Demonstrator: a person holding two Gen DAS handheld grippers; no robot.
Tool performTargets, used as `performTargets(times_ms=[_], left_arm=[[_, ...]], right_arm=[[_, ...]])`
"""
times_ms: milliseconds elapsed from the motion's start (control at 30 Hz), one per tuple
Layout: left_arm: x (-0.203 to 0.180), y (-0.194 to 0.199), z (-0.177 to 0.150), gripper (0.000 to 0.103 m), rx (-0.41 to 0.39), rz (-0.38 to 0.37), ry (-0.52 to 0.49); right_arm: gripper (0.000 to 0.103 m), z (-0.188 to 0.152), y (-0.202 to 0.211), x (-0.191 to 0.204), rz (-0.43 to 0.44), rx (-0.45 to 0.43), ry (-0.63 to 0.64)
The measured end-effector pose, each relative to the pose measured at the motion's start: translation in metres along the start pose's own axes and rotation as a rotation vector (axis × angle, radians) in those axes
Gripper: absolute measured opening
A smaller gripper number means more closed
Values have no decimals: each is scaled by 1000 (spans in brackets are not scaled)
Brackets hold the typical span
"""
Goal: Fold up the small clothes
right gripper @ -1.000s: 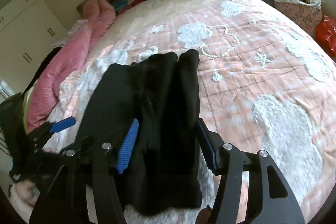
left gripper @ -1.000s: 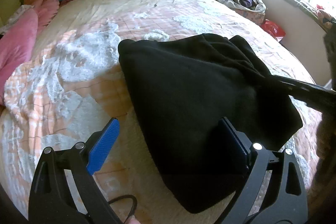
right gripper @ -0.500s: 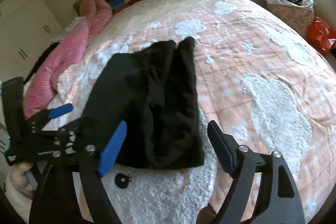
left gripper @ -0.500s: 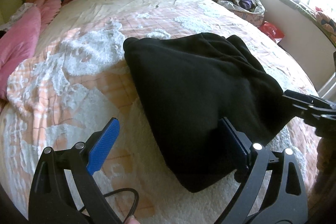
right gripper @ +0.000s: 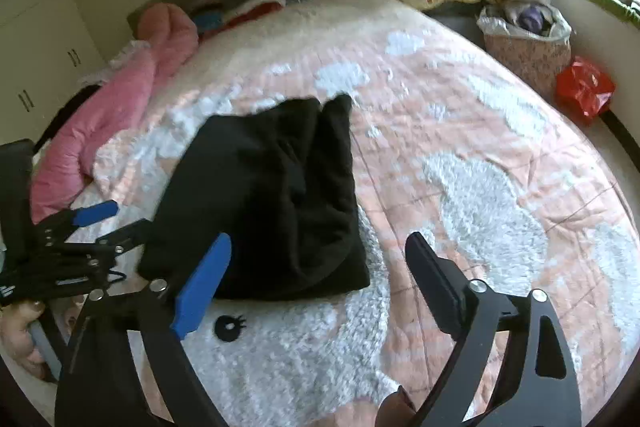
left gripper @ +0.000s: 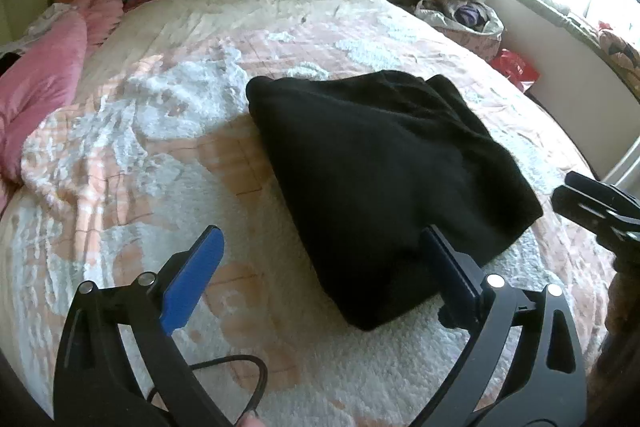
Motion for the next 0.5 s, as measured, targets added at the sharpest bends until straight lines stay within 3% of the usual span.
performTargets(times_ms=[233,433,467,500], left_arm=[[3,13,-2,93,-16,3,8],[7,13,-1,93,-12,21,8],[8,11,-1,93,-8,24,8],[8,10,-1,93,-5,26,9]], right_arm=[[95,5,21,9,0,-53,19],[95,25,11,16,26,-63,48],[92,31,3,18,51,-51,60],[78,40,-9,21,74,-23,72]])
Point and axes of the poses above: each gripper's, at about its wrist camera, not at the fingertips, and y roughly against the way its jaws point, x to its left, z to its top, the point moved 2 cm from there along -y, roughly the way its jaws point, and after that the axes turned 6 degrees about z, right-handed, at the moved point
